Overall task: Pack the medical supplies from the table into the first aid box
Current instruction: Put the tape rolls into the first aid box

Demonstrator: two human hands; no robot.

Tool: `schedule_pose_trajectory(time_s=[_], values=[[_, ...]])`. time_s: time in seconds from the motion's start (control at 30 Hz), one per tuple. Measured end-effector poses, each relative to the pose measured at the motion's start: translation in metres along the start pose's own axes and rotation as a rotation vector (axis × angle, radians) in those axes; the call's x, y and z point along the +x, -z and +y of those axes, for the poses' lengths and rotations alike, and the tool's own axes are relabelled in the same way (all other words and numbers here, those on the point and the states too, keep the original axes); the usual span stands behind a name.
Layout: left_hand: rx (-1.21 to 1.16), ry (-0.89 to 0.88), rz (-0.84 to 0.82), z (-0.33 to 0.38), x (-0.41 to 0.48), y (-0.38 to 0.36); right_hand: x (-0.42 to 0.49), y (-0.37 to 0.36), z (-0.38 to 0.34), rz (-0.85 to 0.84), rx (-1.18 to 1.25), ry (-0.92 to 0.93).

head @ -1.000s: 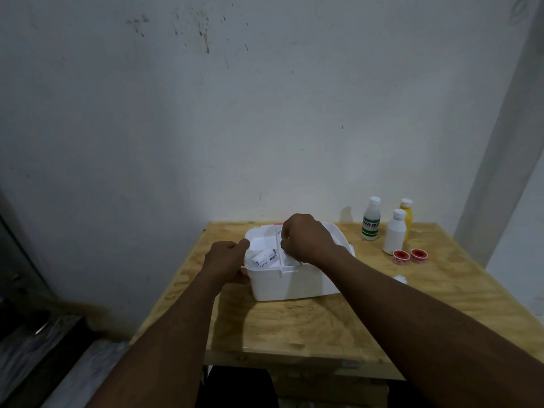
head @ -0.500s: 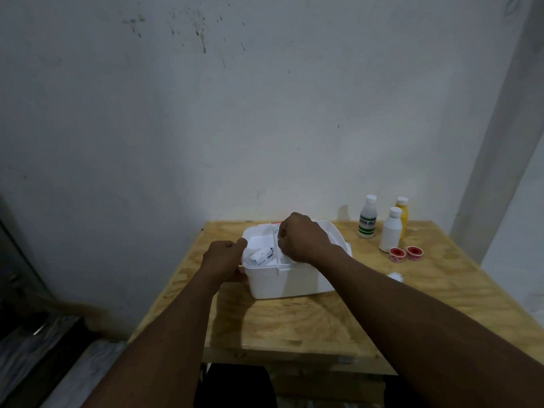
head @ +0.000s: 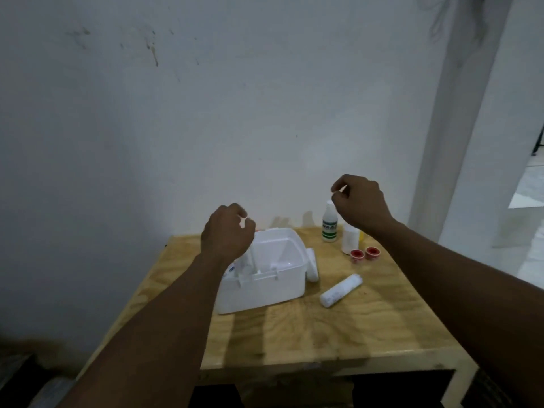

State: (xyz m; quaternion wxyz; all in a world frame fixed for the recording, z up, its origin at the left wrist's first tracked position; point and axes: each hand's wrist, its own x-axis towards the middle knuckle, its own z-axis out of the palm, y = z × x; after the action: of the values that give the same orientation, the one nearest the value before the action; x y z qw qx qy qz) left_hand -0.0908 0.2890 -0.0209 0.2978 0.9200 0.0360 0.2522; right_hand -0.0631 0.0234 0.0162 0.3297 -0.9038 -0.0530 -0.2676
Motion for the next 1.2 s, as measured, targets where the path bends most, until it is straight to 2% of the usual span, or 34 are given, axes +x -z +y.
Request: schedule_pose_trajectory(time_s=[0.17,0.33,0.5,0.63,0.93,1.07,1.2], values=[[0.044,-0.307,-0.074,0.068,-0.005,-0.045,-0.012,0.012,0.063,-0.026,-0.089,-0.170],[0.147,-0.511,-0.271,0.115,-0.019,-0.101,-0.031,0.000,0.117,-0.201,-0.158,-0.244],[0.186,-0.485,-0.449,0.126,-0.033,-0.161,-0.037,-0.013,0.144,-0.310,-0.201,-0.174],[0.216,-0.447,-0.483,0.125,-0.036,-0.187,-0.037,-0.024,0.153,-0.353,-0.225,-0.164],[0.244,-0.398,-0.547,0.128,-0.035,-0.195,-0.033,-0.024,0.163,-0.393,-0.270,-0.129],[0.233,-0.442,-0.511,0.135,-0.034,-0.175,-0.026,-0.005,0.154,-0.345,-0.236,-0.132],[0.199,-0.479,-0.357,0.140,-0.016,-0.129,-0.001,0.021,0.120,-0.190,-0.182,-0.061]])
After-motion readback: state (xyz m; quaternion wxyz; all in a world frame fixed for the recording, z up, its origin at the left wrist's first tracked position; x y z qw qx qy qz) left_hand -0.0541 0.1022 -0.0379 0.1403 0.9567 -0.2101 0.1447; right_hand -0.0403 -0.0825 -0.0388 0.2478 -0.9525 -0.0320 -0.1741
